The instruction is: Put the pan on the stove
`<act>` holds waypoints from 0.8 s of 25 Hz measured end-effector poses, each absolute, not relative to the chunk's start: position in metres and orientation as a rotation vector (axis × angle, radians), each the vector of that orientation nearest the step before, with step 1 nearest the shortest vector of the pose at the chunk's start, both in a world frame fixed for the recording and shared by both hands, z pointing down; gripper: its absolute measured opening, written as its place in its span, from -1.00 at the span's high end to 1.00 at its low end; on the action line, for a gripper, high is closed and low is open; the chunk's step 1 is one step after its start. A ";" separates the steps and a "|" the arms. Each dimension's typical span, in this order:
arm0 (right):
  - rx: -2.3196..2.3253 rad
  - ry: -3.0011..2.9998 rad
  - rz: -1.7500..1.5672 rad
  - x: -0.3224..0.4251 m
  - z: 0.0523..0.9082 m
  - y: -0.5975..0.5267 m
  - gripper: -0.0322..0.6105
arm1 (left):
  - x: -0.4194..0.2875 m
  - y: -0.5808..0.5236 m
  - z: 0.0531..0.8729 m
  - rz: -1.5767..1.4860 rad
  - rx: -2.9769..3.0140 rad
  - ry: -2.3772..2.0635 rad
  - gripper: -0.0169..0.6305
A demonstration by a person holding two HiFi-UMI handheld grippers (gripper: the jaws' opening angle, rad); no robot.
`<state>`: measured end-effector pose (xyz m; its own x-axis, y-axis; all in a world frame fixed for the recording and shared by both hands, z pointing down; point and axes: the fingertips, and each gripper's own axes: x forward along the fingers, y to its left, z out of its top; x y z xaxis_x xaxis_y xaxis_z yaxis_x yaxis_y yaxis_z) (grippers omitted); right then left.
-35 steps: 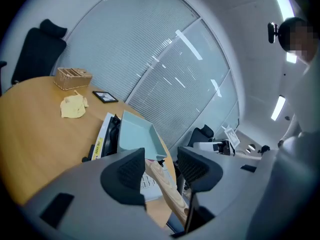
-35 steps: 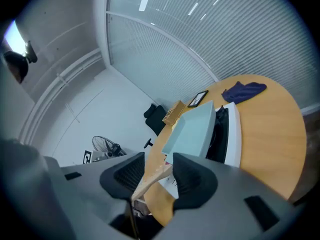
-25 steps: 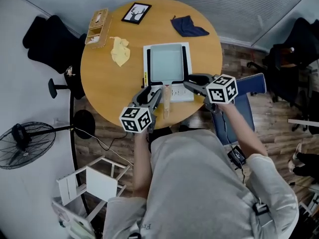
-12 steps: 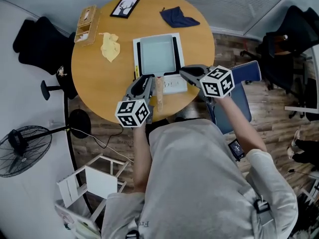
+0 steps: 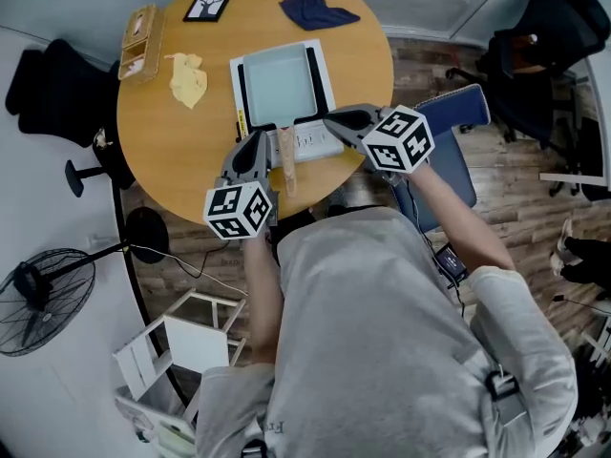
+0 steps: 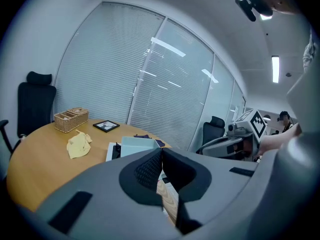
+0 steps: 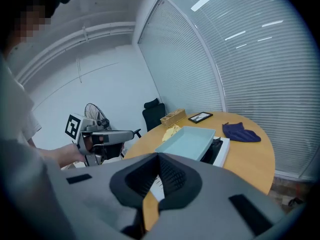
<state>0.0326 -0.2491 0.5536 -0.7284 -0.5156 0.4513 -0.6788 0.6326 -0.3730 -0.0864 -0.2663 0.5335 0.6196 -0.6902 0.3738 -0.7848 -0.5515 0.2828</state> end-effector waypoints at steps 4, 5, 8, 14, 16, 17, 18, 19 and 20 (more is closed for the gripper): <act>0.997 -2.562 0.744 0.032 0.550 -0.249 0.83 | -0.087 -0.264 0.534 0.339 2.432 -1.172 0.86; 1.007 -2.563 0.744 0.031 0.550 -0.249 0.83 | -0.087 -0.264 0.534 0.339 2.429 -1.174 0.86; 1.026 -2.565 0.737 0.029 0.549 -0.249 0.83 | -0.089 -0.262 0.534 0.345 2.422 -1.181 0.86; 1.047 -2.566 0.739 0.030 0.549 -0.244 0.83 | -0.084 -0.259 0.538 0.379 2.428 -1.157 0.86; 1.050 -2.566 0.734 0.027 0.551 -0.243 0.83 | -0.085 -0.259 0.538 0.381 2.430 -1.158 0.86; 1.054 -2.566 0.734 0.026 0.551 -0.242 0.83 | -0.085 -0.258 0.537 0.379 2.430 -1.159 0.86; 1.059 -2.566 0.735 0.025 0.552 -0.242 0.83 | -0.085 -0.258 0.537 0.377 2.430 -1.159 0.86; 1.063 -2.566 0.735 0.024 0.552 -0.242 0.83 | -0.086 -0.258 0.537 0.377 2.429 -1.159 0.86; 1.066 -2.565 0.734 0.023 0.553 -0.241 0.83 | -0.087 -0.257 0.538 0.377 2.428 -1.159 0.86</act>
<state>0.0228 -0.2411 0.5527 -0.6937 -0.5829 0.4232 -0.7185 0.6013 -0.3495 -0.0869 -0.2572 0.5376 0.6156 -0.6714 0.4125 -0.7857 -0.5636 0.2552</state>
